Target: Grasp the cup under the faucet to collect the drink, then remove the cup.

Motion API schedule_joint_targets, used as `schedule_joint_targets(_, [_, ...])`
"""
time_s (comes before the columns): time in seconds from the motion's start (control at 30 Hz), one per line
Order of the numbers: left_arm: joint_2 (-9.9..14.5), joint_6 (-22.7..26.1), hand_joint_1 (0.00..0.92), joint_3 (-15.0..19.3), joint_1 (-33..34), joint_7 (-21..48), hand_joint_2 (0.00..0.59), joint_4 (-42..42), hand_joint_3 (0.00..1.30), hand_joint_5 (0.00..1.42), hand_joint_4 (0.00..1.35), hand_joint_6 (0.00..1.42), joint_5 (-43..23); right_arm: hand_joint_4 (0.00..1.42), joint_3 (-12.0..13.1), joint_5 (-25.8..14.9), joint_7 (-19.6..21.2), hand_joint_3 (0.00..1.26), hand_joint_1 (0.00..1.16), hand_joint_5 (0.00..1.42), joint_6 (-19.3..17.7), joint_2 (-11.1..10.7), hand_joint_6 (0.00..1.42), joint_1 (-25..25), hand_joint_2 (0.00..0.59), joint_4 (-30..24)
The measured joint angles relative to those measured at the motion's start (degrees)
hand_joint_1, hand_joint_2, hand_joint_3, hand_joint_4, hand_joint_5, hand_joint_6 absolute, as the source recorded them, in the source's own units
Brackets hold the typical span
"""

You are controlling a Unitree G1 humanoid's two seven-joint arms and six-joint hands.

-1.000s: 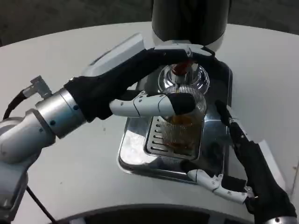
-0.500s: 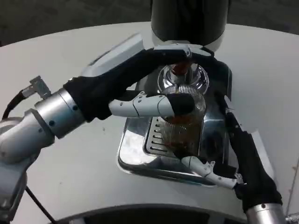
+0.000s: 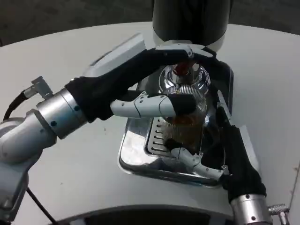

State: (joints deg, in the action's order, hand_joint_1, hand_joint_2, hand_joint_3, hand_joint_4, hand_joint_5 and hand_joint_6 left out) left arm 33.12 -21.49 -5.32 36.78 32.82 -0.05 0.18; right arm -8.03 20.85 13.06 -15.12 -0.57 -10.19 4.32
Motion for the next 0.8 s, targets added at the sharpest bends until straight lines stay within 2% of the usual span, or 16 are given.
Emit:
schedule_joint_targets(0.43, [-0.01, -0.22, 0.000, -0.03, 0.11, -0.53, 0.095, 0.38, 0.37, 0.22, 0.20, 0.06, 0.00, 0.00, -0.13, 0.11, 2.38, 0.00, 0.83, 0.00, -0.50, 0.14, 0.07, -4.28, 0.171, 4.73])
schedule_joint_targets(0.8, [-0.01, -0.24, 0.000, -0.06, 0.11, -0.56, 0.095, 0.40, 0.37, 0.22, 0.20, 0.05, 0.04, 0.00, -0.77, 0.11, 3.83, 0.00, 0.82, 0.00, -0.52, 1.53, 0.05, -6.79, 0.171, 7.34])
